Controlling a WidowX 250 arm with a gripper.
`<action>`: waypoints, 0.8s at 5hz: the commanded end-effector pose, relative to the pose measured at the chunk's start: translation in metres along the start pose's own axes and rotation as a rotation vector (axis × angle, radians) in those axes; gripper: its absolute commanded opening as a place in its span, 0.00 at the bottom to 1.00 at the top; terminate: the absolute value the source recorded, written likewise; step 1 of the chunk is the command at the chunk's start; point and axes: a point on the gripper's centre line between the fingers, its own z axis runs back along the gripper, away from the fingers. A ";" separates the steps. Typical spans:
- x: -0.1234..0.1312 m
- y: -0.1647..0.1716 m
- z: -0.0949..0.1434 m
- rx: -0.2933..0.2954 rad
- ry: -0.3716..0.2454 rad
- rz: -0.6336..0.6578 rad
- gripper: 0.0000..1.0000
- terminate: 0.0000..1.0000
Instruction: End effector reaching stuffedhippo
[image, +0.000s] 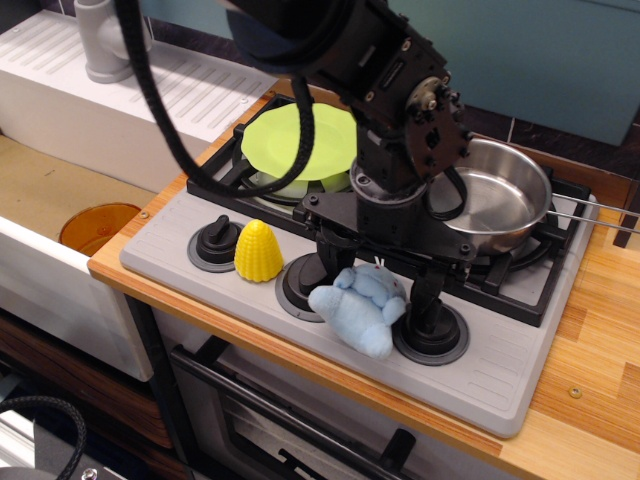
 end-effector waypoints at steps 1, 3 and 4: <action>0.001 -0.002 -0.001 -0.001 -0.001 -0.005 1.00 0.00; 0.001 -0.002 -0.001 -0.001 -0.001 -0.005 1.00 0.00; 0.001 -0.002 -0.001 -0.001 -0.001 -0.005 1.00 1.00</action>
